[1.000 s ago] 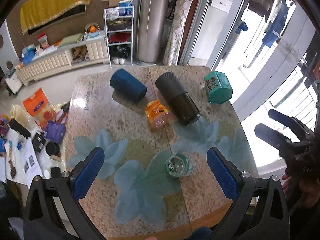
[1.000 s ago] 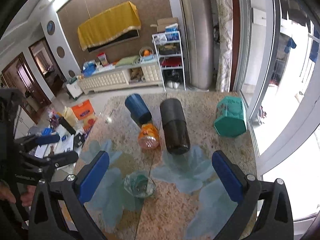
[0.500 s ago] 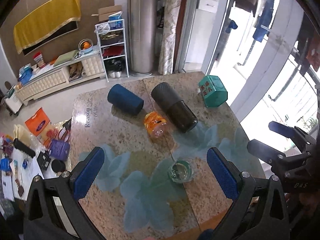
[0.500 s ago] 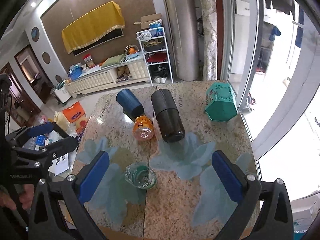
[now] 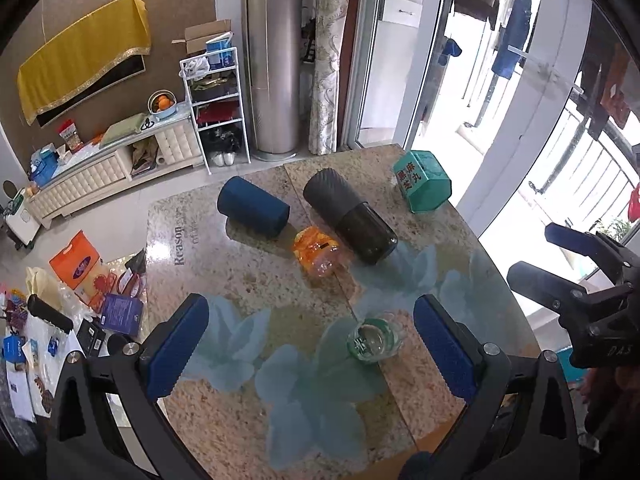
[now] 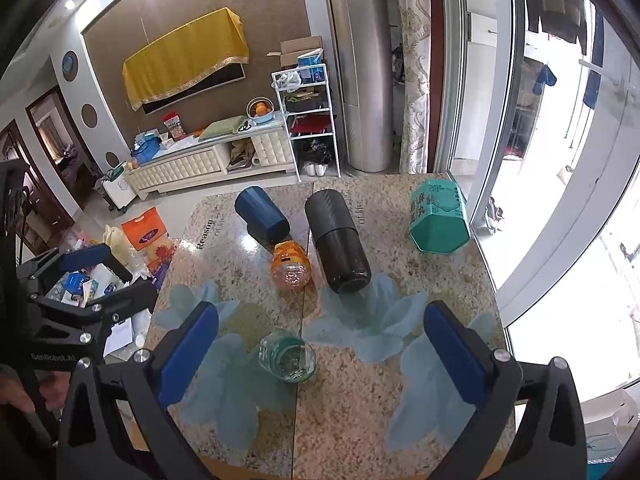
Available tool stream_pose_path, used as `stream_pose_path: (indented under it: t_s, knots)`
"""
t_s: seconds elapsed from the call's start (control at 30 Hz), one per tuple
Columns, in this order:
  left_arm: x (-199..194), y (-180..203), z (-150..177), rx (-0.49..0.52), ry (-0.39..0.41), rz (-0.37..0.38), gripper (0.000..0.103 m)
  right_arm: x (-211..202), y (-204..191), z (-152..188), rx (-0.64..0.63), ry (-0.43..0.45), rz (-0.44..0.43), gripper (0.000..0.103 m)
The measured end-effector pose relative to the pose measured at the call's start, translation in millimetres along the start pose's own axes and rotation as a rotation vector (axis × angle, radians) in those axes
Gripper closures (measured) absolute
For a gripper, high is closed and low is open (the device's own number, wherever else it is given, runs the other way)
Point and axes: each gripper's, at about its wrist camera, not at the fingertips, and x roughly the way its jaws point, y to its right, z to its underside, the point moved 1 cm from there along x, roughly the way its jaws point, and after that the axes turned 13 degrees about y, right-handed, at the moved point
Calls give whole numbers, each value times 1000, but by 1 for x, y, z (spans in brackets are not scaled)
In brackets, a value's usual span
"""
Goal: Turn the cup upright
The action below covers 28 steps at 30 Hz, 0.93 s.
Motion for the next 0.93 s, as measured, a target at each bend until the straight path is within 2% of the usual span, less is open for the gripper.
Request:
stream_pose_path:
  t_s: [0.93]
  knots:
    - [-5,-7,0,-47,11,-12,0,3,-4,5,11,-9,-9,0]
